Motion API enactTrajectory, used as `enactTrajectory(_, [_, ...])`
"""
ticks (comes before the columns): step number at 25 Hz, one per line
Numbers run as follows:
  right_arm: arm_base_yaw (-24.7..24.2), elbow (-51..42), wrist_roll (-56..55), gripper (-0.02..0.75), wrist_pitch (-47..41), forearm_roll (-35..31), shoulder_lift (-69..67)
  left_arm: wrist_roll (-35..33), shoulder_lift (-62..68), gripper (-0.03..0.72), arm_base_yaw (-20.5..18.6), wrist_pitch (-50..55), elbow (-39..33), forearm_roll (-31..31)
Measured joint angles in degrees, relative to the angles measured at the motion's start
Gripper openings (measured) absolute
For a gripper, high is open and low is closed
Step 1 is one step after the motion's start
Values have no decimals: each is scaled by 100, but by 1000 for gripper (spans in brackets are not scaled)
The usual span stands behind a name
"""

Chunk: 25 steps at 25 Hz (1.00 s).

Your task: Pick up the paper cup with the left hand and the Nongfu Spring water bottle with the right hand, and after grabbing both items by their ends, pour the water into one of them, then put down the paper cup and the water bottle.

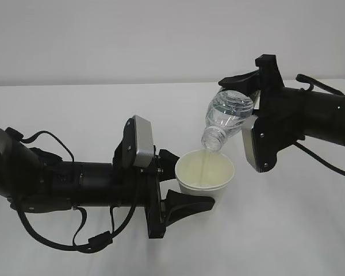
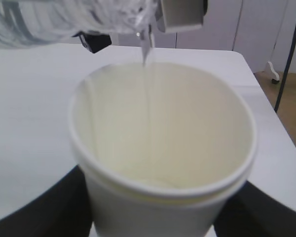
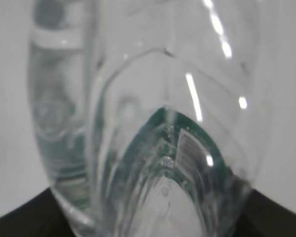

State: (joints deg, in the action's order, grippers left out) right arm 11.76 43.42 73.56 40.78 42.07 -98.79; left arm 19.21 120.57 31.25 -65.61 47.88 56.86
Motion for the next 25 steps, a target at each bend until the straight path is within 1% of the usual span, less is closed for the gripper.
enactTrajectory(25, [0, 0, 11, 455, 0, 0, 0, 16, 0, 473, 0, 0, 0, -24])
